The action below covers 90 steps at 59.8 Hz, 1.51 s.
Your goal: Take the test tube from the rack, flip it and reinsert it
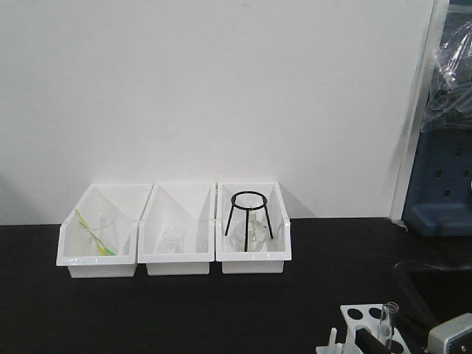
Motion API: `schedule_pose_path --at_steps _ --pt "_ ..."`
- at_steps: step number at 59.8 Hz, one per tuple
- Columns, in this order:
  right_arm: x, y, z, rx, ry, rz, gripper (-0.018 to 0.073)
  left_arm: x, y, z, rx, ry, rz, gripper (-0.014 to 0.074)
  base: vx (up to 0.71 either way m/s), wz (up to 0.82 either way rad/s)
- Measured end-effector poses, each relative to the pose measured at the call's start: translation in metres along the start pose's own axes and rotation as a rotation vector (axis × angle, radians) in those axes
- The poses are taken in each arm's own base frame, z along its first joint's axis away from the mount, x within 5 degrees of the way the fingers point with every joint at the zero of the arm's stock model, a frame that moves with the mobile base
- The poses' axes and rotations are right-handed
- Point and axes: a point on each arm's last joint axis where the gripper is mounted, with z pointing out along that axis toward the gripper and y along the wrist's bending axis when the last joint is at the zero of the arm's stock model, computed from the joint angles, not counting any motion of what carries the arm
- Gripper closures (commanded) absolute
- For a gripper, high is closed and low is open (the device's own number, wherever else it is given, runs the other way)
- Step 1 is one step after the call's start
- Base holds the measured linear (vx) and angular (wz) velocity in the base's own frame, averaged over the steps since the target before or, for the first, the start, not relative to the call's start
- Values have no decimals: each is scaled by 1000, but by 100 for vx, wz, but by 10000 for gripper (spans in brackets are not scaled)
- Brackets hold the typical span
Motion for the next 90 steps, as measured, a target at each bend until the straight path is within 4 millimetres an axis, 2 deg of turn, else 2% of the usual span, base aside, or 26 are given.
schedule_pose_path --at_steps 11,17,23,27,32,45,52,63,69,84,90 --pt "4 -5 11 0 10 8 70 0 0 0 0 0 0 603 0 0" --pt "8 -5 13 0 27 17 132 0 0 0 0 0 0 603 0 0" --pt "9 -5 13 0 30 16 275 0 0 0 0 0 0 603 0 0" --pt "9 -5 13 0 30 14 424 0 0 0 0 0 0 603 0 0" --pt "9 -4 13 -11 30 7 569 0 0 0 0 0 0 603 0 0" --pt "10 -2 13 -42 37 -15 572 0 0 0 0 0 0 603 0 0" --pt "3 -1 11 -41 15 -31 571 0 0 0 0 0 0 603 0 0" --pt "-25 2 -1 -29 -96 -76 571 0 0 0 0 0 0 603 0 0" --pt "-47 5 -10 -19 -170 -98 571 0 0 0 0 0 0 603 0 0" --pt "-126 3 -32 76 -274 -166 571 0 0 0 0 0 0 603 0 0" --pt "-153 3 -41 122 -233 -325 571 0 0 0 0 0 0 603 0 0"
